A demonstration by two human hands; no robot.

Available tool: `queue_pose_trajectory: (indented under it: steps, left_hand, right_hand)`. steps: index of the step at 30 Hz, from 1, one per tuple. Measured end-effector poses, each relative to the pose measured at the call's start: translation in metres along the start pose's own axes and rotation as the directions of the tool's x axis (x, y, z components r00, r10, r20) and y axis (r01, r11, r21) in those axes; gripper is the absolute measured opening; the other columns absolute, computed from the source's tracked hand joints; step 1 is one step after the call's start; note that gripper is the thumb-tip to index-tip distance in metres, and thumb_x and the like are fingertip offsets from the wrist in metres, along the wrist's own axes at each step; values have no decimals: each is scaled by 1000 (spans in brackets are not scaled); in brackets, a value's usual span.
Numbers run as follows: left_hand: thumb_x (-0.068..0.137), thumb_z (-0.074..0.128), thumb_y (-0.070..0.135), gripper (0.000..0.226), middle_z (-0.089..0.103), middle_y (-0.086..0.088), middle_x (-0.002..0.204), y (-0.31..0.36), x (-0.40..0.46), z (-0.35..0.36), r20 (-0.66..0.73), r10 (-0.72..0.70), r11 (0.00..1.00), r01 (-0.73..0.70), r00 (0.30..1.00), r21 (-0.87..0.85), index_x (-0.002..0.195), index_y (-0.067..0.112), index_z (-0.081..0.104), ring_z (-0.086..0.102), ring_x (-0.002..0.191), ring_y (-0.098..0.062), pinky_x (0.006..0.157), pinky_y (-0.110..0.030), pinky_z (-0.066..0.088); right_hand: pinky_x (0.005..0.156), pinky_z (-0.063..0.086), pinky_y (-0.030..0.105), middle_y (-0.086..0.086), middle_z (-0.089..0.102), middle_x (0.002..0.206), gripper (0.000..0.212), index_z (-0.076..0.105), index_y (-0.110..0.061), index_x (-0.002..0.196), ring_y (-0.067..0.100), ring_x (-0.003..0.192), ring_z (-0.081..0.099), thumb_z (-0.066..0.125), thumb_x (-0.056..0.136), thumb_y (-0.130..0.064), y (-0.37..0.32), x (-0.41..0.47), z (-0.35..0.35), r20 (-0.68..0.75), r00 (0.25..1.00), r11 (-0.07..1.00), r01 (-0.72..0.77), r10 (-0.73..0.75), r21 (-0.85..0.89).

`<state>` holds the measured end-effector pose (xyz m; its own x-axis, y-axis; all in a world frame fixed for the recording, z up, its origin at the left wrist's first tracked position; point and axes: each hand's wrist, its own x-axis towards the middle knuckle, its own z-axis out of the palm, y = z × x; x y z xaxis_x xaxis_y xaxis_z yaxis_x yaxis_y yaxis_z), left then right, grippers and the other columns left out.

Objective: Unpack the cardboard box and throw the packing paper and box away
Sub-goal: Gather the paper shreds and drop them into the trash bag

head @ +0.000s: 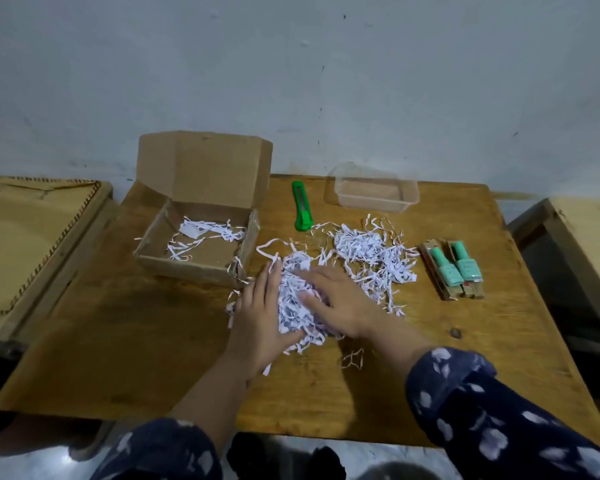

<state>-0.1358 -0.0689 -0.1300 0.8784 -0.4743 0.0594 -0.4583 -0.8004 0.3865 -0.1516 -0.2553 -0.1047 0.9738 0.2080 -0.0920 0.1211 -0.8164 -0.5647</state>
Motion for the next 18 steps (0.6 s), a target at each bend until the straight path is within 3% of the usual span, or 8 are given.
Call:
queue_pose_trajectory:
  steps: [3, 7, 10, 13, 15, 18]
  left_hand:
    - [67, 84, 28, 124, 38, 2, 146, 4, 12, 1, 46, 44, 998, -42, 998, -49, 149, 35, -9, 37, 130, -22, 102, -36, 40]
    - [78, 77, 21, 98, 45, -2, 138, 9, 31, -3, 152, 26, 997, -15, 988, -76, 150, 38, 12, 48, 123, -22, 97, -31, 41]
    - [81, 74, 20, 78, 48, -1, 138, 8, 47, -14, 231, 38, 990, -6, 972, -138, 146, 28, 32, 49, 123, -21, 101, -33, 42]
    - [77, 77, 24, 64, 55, 1, 131, 12, 61, -38, 212, 110, 967, -56, 971, -248, 135, 21, 48, 52, 118, -18, 97, -29, 42]
    - [76, 78, 25, 60, 58, 4, 124, 23, 70, -61, 163, 156, 945, -99, 974, -311, 131, 22, 52, 54, 113, -16, 90, -25, 40]
    - [75, 78, 27, 56, 58, 9, 115, 45, 89, -101, 70, 236, 904, -192, 969, -383, 126, 22, 56, 55, 107, -13, 86, -23, 38]
  right_hand:
    - [112, 19, 39, 9, 33, 150, 64, 26, -28, 147, 24, 137, 24, 32, 92, -60, 3, -25, 18, -101, 995, 997, -4, -3, -74]
    - [96, 35, 38, 8, 49, 126, 61, 44, -15, 135, 22, 114, 37, 23, 95, -56, 5, -19, 31, -269, 963, 996, -49, 28, -71]
    - [87, 38, 31, 8, 54, 112, 39, 51, -13, 128, 22, 104, 47, 39, 98, -36, -1, -7, 25, -269, 956, 984, -73, 114, 160]
    - [82, 52, 35, 8, 63, 108, 27, 60, -13, 120, 22, 94, 61, 50, 96, -23, -13, 1, -7, -219, 942, 884, -132, 252, 449]
    - [80, 55, 34, 5, 66, 108, 26, 61, -13, 118, 22, 92, 65, 53, 95, -22, -25, 3, -34, -218, 925, 837, -159, 312, 524]
    - [68, 47, 8, -6, 66, 97, 20, 64, -15, 111, 5, 82, 62, 53, 95, -20, -46, 3, -78, -334, 889, 835, -89, 312, 543]
